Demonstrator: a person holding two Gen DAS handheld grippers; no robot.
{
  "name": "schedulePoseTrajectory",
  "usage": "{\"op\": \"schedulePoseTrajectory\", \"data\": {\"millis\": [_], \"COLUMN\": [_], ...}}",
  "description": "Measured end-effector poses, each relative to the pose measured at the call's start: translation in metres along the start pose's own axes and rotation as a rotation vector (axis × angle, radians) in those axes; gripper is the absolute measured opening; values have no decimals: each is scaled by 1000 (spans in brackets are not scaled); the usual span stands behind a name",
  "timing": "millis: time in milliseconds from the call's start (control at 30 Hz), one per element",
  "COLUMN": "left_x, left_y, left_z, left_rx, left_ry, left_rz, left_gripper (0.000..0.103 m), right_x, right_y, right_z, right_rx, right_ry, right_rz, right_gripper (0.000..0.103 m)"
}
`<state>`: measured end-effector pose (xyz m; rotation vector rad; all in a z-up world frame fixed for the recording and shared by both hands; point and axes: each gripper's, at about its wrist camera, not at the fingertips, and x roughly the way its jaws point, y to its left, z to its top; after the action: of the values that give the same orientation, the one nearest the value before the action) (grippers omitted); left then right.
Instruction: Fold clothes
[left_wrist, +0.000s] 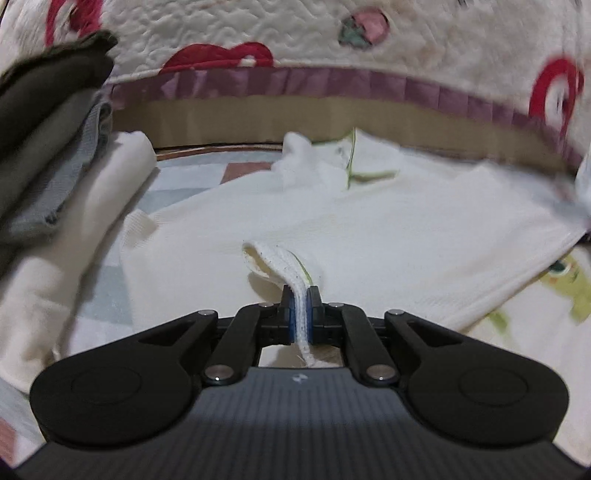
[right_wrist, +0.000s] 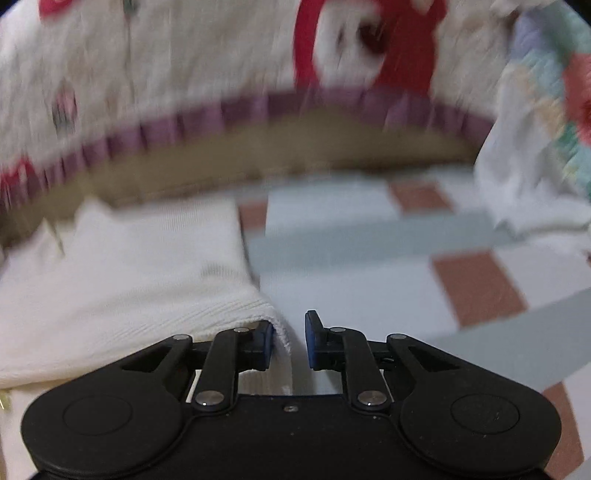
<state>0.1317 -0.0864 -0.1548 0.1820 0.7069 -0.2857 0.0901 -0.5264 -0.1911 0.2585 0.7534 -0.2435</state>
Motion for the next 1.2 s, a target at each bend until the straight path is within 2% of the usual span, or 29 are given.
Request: {"op": "schedulePoseTrajectory", "data": {"millis": [67, 200, 333, 367, 467, 533, 667, 767, 867, 933, 967, 1000, 1100, 1133, 1167, 1200], "left_x": [-1, -3, 3, 0, -9, -13, -11, -4, 3, 4, 5, 5, 4, 4, 5, 5], "left_y": [-1, 2, 10, 14, 24, 33, 49, 55, 59, 62, 64, 65, 67, 67, 68, 68], "left_z": [1, 0, -5, -4, 3, 9, 7, 1, -2, 0, 1, 3, 6, 6, 5, 5], "left_rx": [27, 92, 67, 46, 10, -30, -124, -112, -63, -38, -32, -32, -46, -53, -59, -62], "left_ry": [28, 42, 80, 73, 29, 2, -13, 17, 69, 75, 74, 70, 54, 53, 54, 57], "left_rz": [-13, -42, -54, -71, -105, -121, -118, -100, -69, -76, -82, -89, -110, -119, -130, -137], "left_gripper": [5, 8, 15, 15, 17, 18, 19, 19, 19, 19, 19, 19, 19, 19, 19, 19], "right_x": [-4, -7, -19, -25, -54, -56, -11, 30, 61, 77, 87, 94, 103, 104, 104, 104], "right_y": [1, -7, -18, -22, -44, -50, -24, -5, 7, 15, 18, 20, 25, 28, 31, 37], "right_z": [5, 8, 4, 5, 14, 29, 63, 84, 101, 107, 110, 111, 105, 102, 100, 98], "right_rx": [-44, -2, 58, 74, 193, 244, 185, 150, 144, 114, 104, 99, 103, 94, 77, 42], "right_ry": [-3, 25, 90, 90, 15, -5, 85, 121, 135, 144, 152, 154, 110, 99, 94, 97], "right_rz": [-5, 4, 75, 110, 294, 325, 223, 261, 229, 187, 153, 122, 94, 113, 153, 174], "right_gripper": [25, 36, 36, 40, 42, 42, 42, 33, 35, 39, 49, 53, 55, 55, 48, 14]}}
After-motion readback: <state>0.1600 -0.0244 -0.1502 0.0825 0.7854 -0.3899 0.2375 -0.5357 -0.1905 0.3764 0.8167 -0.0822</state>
